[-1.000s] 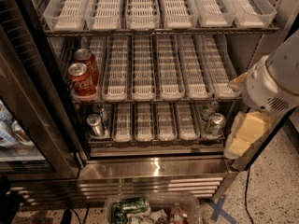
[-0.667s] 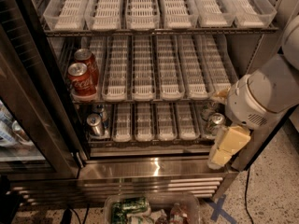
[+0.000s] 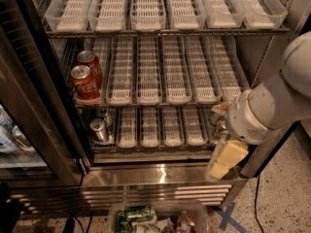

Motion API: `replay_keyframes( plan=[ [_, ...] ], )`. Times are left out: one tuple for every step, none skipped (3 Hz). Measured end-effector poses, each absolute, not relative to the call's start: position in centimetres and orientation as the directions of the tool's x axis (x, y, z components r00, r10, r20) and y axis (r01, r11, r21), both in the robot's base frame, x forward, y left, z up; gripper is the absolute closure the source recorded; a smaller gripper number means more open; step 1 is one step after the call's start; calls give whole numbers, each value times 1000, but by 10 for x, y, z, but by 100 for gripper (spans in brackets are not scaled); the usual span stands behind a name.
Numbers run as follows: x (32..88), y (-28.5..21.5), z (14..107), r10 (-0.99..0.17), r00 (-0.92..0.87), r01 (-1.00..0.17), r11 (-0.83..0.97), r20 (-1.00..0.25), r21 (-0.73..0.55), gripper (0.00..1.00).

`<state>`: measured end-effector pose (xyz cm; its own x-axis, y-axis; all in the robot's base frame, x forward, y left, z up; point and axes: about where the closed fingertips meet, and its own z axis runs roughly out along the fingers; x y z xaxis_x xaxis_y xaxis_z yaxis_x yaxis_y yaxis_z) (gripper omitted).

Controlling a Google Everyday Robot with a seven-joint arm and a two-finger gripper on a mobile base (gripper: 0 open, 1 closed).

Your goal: Pick redbull can from bottom shelf of fridge

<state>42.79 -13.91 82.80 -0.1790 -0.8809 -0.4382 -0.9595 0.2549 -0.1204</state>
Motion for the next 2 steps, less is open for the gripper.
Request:
replay_keyframes(
  plan=[
    [430, -108, 777, -834, -192, -959, 272, -518, -82, 0],
    [447, -73, 737, -760, -189, -952, 296, -622, -73, 0]
  ],
)
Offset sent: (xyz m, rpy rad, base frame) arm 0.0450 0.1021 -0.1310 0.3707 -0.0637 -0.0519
